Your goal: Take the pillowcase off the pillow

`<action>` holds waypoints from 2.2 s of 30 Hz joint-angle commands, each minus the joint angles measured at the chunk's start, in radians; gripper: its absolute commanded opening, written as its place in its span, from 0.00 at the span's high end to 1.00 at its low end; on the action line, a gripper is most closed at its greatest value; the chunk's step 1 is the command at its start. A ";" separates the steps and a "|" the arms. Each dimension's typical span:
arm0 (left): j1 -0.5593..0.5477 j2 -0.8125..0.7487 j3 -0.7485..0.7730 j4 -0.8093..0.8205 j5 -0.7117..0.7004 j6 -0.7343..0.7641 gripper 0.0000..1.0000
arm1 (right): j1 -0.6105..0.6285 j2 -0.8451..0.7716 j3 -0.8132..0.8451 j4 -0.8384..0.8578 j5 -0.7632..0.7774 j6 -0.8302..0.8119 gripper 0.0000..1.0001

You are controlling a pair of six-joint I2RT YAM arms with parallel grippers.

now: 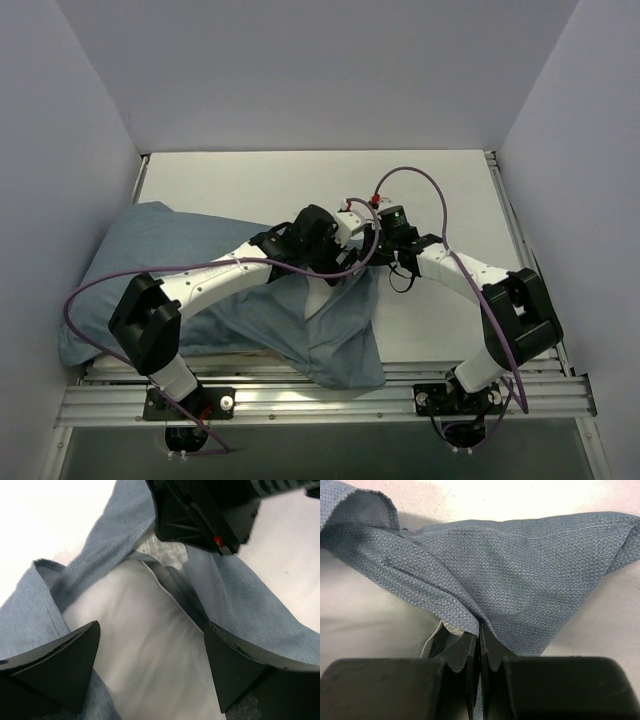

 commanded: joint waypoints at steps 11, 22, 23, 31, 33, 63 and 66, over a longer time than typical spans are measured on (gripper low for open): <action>-0.003 0.174 0.159 -0.169 -0.152 0.052 0.16 | -0.002 -0.058 -0.020 0.035 0.069 0.019 1.00; -0.008 0.191 0.108 -0.125 -0.050 0.027 0.76 | -0.002 -0.047 -0.020 0.059 0.060 0.028 1.00; -0.006 0.178 0.094 -0.113 -0.043 0.041 0.93 | -0.001 -0.047 -0.022 0.061 0.069 0.028 1.00; -0.006 -0.032 0.038 -0.056 0.032 0.078 0.98 | -0.034 -0.030 -0.008 0.049 0.092 0.048 1.00; -0.006 -0.101 0.007 -0.042 0.072 0.084 0.98 | -0.047 -0.022 0.003 0.035 0.076 0.052 1.00; 0.077 -0.070 0.162 0.383 -0.209 0.052 0.98 | -0.022 -0.091 0.049 -0.086 -0.024 0.029 0.98; 0.078 -0.028 0.165 0.375 -0.221 0.026 0.98 | -0.016 -0.214 0.058 -0.143 0.026 0.041 0.91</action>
